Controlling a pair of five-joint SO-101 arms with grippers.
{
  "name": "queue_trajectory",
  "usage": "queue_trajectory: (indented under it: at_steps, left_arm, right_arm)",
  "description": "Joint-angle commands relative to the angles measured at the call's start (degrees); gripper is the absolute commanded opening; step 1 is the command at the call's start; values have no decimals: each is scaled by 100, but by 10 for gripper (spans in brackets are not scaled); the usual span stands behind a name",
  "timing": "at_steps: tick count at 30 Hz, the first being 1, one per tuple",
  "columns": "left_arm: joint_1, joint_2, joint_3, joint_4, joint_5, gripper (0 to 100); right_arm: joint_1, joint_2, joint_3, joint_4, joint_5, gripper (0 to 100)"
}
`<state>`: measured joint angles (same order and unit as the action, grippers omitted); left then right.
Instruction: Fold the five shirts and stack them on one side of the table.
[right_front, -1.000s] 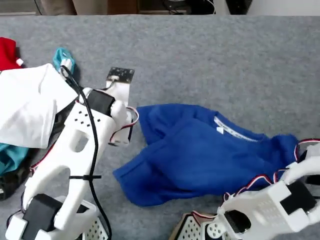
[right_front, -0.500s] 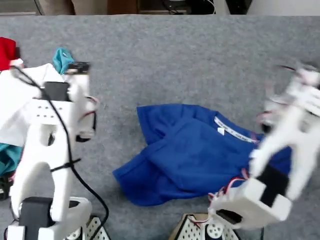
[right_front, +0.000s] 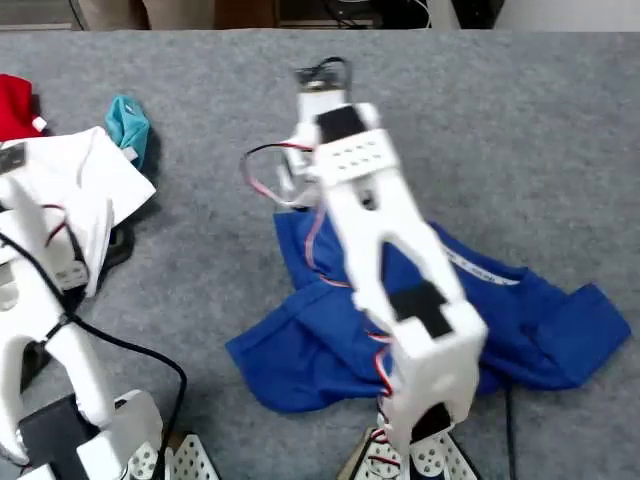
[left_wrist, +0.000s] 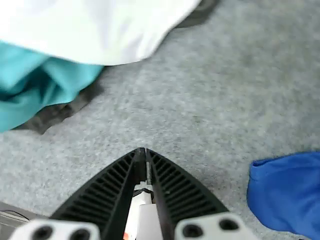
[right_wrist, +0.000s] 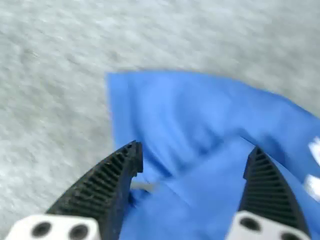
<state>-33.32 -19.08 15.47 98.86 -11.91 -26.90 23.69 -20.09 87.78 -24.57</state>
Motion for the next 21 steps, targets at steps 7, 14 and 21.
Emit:
queue_trajectory:
  at_steps: [7,14,21]
  left_arm:
    - [-352,-207,0,26,-220,19]
    - [-352,-207,396,9,-255,19]
    - [-352,-207,387,-193,-264,19]
  right_arm:
    - [-611,2888,-3741,721,-316,329]
    - [-804,4541,-6141,1451,-308,274]
    - [-725,5130,-6255,1442,-316,140]
